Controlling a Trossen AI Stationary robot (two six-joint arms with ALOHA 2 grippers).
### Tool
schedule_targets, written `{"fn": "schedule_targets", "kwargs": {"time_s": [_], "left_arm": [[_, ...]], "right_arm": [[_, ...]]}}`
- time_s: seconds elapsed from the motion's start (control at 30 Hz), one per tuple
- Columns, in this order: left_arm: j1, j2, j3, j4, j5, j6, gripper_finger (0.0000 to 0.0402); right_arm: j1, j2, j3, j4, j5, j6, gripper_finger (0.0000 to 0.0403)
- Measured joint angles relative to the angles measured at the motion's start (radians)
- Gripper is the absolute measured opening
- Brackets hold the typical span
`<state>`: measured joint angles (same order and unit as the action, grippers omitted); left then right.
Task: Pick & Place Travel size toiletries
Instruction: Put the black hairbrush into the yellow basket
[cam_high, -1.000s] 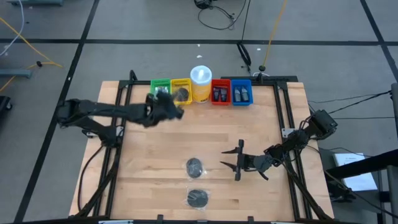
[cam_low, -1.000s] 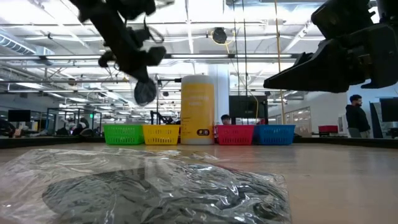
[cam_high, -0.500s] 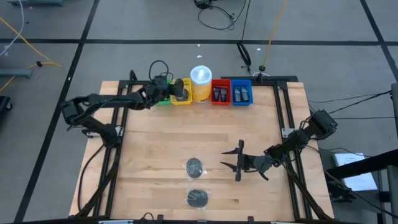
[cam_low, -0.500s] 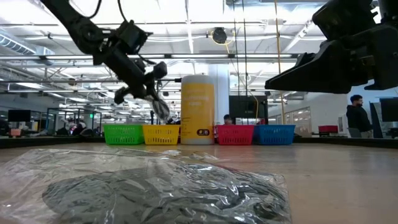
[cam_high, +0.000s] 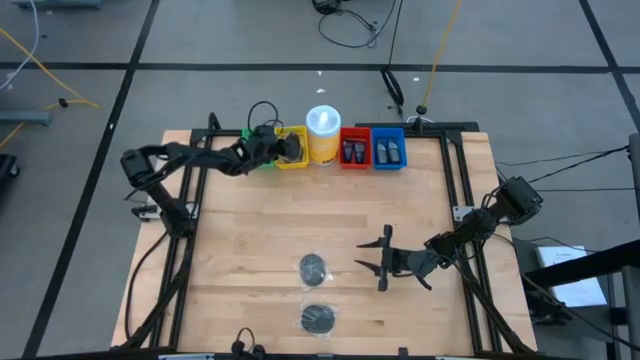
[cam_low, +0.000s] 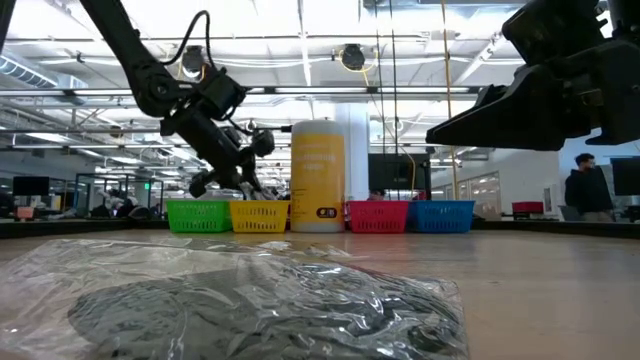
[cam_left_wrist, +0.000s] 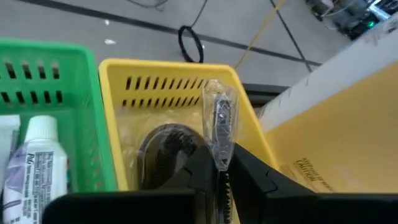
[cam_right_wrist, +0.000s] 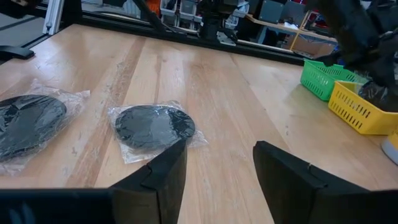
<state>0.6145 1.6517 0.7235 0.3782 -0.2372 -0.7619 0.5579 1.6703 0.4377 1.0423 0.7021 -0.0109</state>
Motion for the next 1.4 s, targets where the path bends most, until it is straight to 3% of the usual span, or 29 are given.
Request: {"fn": "schedule_targets", "kwargs": {"time_s": [0.27, 0.43, 0.7, 0.8, 0.93, 1.07, 1.23, 1.4], "left_arm": [[0.07, -0.025, 0.0, 0.057, 0.119, 0.061, 0.0142], [0.106, -0.095, 0.0, 0.054, 0.275, 0.052, 0.0206], [0.019, -0.279, 0.0, 0.02, 0.314, 0.259, 0.0229], [-0.085, -0.327, 0.001, 0.023, 0.292, 0.361, 0.023], [-0.289, -0.34, 0.002, -0.005, 0.272, 0.521, 0.023], [-0.535, -0.326, 0.002, -0.106, 0.124, 0.645, 0.023], [-0.827, -0.266, 0.001, -0.185, -0.133, 0.654, 0.023], [-1.006, -0.161, 0.001, -0.191, -0.212, 0.577, 0.023]], "right_arm": [[0.0, 0.0, 0.0, 0.0, 0.0, 0.0, 0.0176], [0.0, 0.0, 0.0, 0.0, 0.0, 0.0, 0.0176], [0.0, 0.0, 0.0, -0.001, -0.001, 0.0, 0.0176], [0.0, 0.0, 0.0, -0.001, -0.006, 0.002, 0.0176], [0.0, 0.0, 0.0, -0.001, -0.106, 0.021, 0.0176], [0.0, 0.0, 0.0, -0.001, -0.213, 0.006, 0.0176], [0.0, 0.001, 0.0, -0.001, -0.316, -0.034, 0.0176], [0.0, 0.029, 0.003, 0.001, -0.342, -0.058, 0.0176]]}}
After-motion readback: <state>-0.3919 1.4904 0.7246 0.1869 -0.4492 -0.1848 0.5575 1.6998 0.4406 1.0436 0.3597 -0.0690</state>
